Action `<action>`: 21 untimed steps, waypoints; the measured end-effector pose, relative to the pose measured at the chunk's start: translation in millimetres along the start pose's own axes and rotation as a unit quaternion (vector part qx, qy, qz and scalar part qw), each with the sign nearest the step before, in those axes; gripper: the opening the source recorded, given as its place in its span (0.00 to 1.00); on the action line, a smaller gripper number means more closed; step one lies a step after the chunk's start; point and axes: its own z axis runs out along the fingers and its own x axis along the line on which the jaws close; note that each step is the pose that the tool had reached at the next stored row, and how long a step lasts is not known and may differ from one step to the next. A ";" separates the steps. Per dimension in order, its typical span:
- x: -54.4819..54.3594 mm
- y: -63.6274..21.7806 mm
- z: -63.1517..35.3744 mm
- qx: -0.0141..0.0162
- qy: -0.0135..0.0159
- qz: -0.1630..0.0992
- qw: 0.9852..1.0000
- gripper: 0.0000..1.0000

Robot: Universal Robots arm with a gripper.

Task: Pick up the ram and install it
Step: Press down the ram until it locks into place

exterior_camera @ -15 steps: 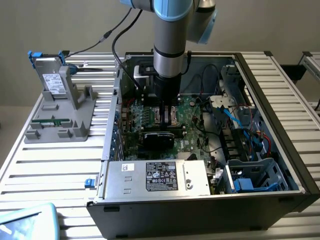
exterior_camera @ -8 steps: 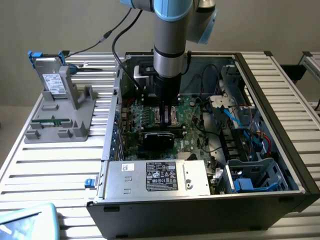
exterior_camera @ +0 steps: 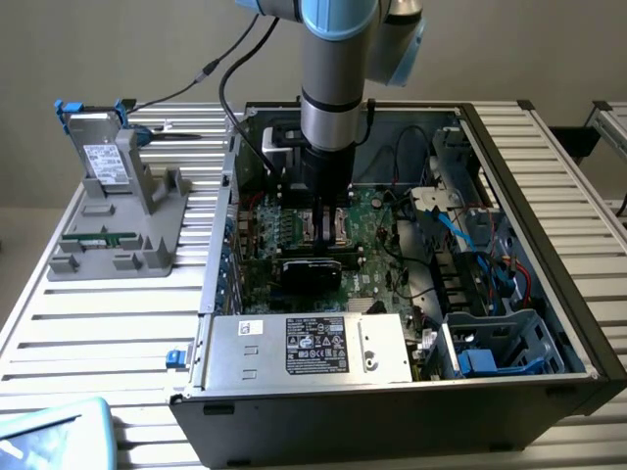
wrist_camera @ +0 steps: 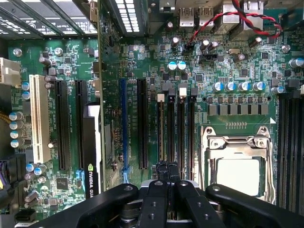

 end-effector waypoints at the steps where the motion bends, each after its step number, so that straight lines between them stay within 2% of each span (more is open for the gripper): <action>1: 0.0 0.0 -0.6 0.000 0.000 0.000 1.000 0.11; 21: 0.1 0.4 -18.9 0.000 0.000 0.000 1.000 0.11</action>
